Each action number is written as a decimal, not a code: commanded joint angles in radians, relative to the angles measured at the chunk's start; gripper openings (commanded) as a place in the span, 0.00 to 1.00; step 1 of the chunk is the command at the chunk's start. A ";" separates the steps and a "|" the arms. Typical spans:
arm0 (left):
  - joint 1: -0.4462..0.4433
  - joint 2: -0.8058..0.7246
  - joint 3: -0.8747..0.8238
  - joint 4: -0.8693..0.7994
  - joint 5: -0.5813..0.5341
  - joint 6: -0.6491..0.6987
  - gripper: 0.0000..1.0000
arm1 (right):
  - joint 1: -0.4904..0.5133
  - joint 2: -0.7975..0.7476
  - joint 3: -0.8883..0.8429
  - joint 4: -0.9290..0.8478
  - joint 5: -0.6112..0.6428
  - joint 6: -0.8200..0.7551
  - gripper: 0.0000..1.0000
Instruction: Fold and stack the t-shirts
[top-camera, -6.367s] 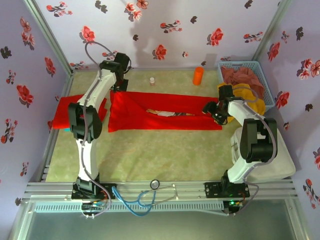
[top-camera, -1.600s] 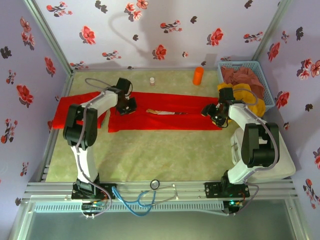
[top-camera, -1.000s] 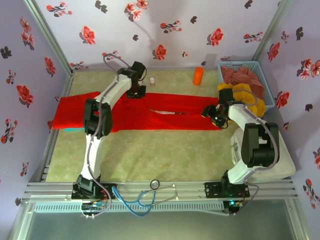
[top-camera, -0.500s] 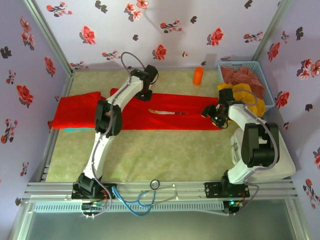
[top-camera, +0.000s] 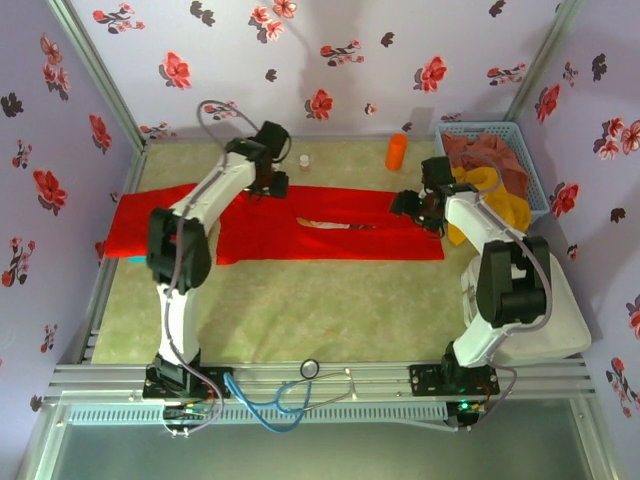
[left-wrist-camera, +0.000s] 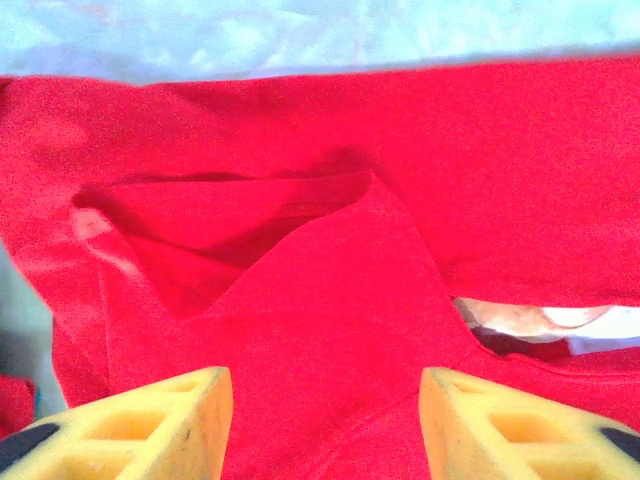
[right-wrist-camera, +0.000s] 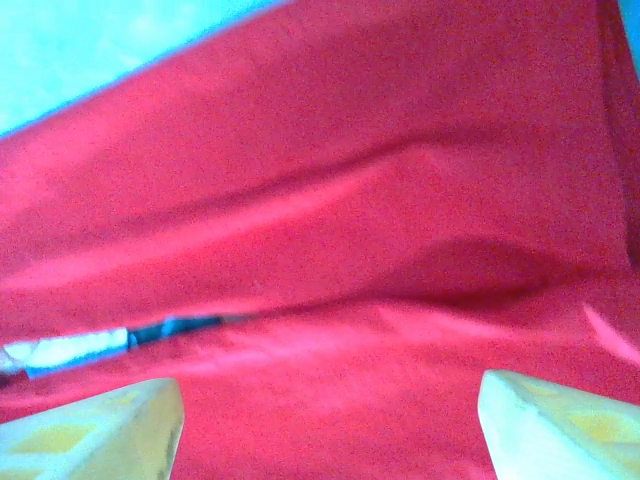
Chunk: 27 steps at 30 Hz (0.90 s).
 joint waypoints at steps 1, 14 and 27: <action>0.046 -0.091 -0.163 0.138 0.133 -0.152 0.51 | 0.018 0.098 0.083 0.002 0.083 -0.039 0.77; 0.077 -0.164 -0.607 0.323 0.220 -0.304 0.46 | 0.025 0.405 0.286 -0.038 0.105 -0.042 0.60; 0.106 -0.073 -0.598 0.265 0.218 -0.275 0.42 | 0.123 0.362 0.255 -0.205 0.291 -0.076 0.61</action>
